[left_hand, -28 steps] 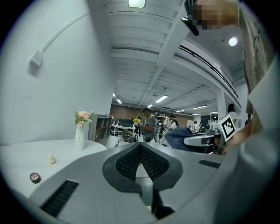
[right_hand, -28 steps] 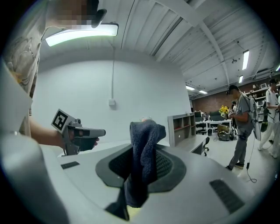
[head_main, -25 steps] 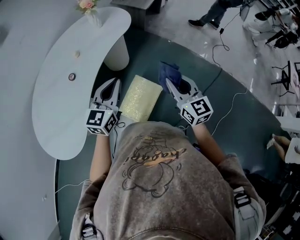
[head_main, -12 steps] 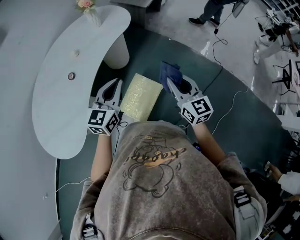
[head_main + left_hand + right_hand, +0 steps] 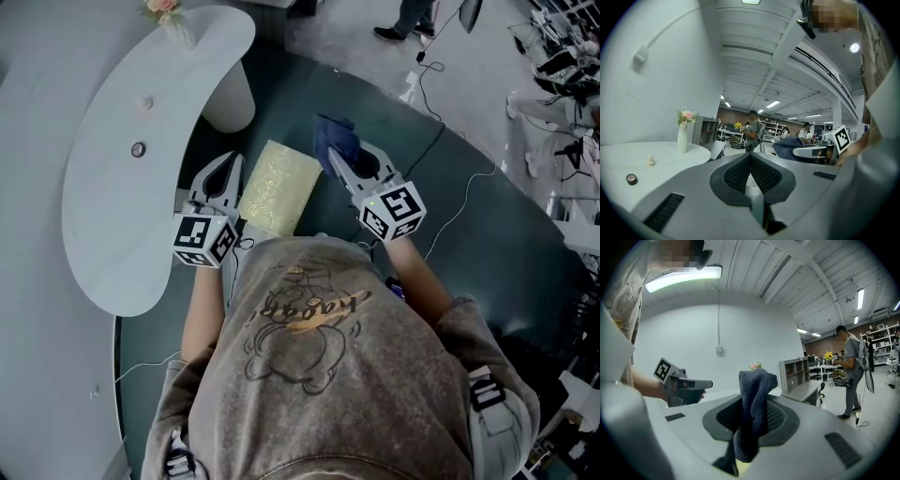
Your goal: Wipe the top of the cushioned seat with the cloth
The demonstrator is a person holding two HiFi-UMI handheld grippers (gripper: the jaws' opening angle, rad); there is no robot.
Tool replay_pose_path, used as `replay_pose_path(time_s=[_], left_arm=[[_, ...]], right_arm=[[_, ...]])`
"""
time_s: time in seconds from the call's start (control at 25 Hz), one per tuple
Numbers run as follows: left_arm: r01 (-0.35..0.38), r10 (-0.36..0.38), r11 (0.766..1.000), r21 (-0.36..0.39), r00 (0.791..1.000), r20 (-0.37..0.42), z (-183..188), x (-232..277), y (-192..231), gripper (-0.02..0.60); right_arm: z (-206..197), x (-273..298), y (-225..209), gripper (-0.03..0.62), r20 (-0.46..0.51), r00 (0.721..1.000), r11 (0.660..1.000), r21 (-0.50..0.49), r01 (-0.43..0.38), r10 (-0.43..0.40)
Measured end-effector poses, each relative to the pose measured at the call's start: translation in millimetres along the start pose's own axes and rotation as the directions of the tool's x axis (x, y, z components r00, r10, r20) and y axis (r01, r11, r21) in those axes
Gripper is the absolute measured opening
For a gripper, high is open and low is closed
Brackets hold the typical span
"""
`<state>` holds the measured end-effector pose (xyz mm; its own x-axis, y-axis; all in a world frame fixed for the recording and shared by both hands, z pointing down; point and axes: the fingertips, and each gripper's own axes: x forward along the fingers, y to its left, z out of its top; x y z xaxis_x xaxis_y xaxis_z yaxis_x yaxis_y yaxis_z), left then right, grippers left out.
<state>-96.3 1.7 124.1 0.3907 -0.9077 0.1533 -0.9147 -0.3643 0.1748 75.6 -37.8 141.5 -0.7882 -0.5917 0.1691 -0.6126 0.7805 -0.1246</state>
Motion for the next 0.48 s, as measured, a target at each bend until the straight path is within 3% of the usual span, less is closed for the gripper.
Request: replay_pose_path(time_s=[0.48], left_arm=[[0.002, -0.002, 1.000, -0.008, 1.000, 0.003, -4.7, -7.3, -1.2, 0.017]], right_arm=[[-1.4, 6.1, 16.5, 0.086, -0.022, 0.998, 0.997, -0.039, -0.063, 0.063]])
